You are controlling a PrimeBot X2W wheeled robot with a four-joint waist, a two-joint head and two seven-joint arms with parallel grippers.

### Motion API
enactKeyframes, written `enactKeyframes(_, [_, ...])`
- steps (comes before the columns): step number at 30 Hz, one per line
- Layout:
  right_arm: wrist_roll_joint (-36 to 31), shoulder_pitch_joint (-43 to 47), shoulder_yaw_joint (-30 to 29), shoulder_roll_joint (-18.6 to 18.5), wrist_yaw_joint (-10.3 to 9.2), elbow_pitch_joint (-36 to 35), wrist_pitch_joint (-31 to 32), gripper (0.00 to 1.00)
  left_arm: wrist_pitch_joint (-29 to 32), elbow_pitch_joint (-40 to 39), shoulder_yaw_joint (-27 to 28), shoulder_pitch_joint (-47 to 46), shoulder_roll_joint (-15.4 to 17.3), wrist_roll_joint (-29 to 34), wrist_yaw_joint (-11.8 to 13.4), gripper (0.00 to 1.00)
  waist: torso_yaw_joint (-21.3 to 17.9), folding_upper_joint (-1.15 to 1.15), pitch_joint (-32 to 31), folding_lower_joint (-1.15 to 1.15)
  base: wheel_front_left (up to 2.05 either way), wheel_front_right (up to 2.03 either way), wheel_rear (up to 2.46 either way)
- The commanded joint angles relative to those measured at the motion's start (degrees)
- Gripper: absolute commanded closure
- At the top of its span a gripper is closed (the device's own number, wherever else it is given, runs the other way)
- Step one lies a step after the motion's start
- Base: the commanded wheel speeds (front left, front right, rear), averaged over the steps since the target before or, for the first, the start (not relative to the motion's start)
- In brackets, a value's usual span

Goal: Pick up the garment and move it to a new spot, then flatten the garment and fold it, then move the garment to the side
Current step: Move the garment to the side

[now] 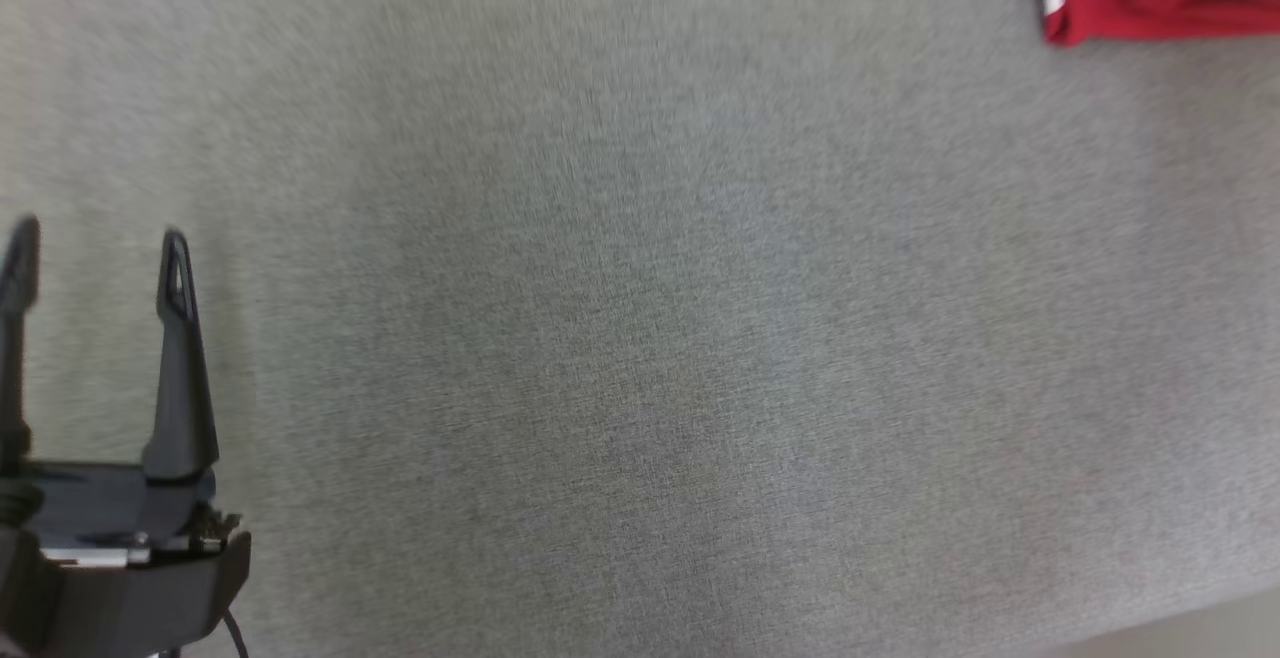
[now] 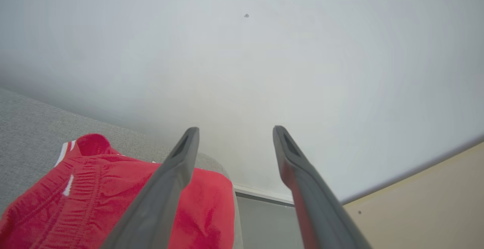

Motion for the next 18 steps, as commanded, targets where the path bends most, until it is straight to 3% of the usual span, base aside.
enactKeyframes(1, [0.16, 2.73, -1.65, 1.01, -0.14, -1.03, -1.27, 0.00, -0.80, 1.59, 0.19, 1.52, -0.75, -1.36, 0.22, 0.00, 1.53, 0.00, -6.53, 0.00, 0.00, 0.00, 0.00])
enactKeyframes(8, [4.43, 14.95, -8.52, 3.16, -0.14, -9.15, -5.49, 0.00, -2.74, 7.87, 1.97, 6.73, -2.48, -4.40, 1.31, 0.00, 3.19, 0.00, -17.37, 0.00, 0.00, 0.00, 0.00])
enactKeyframes(13, [6.81, 26.40, -12.83, 7.37, -0.14, -17.20, -6.63, 0.00, -3.34, 11.12, 1.59, 9.39, -3.15, -5.26, 0.93, 0.00, 4.10, 0.00, -23.95, 0.00, 0.00, 0.00, 0.00])
enactKeyframes(18, [7.93, 34.63, -13.53, 9.74, -0.14, -22.98, -6.88, 0.00, -3.48, 14.02, 0.24, 10.89, -3.94, -5.61, 0.66, 0.00, 4.88, 0.00, -28.83, 0.00, 0.00, 0.00, 0.00])
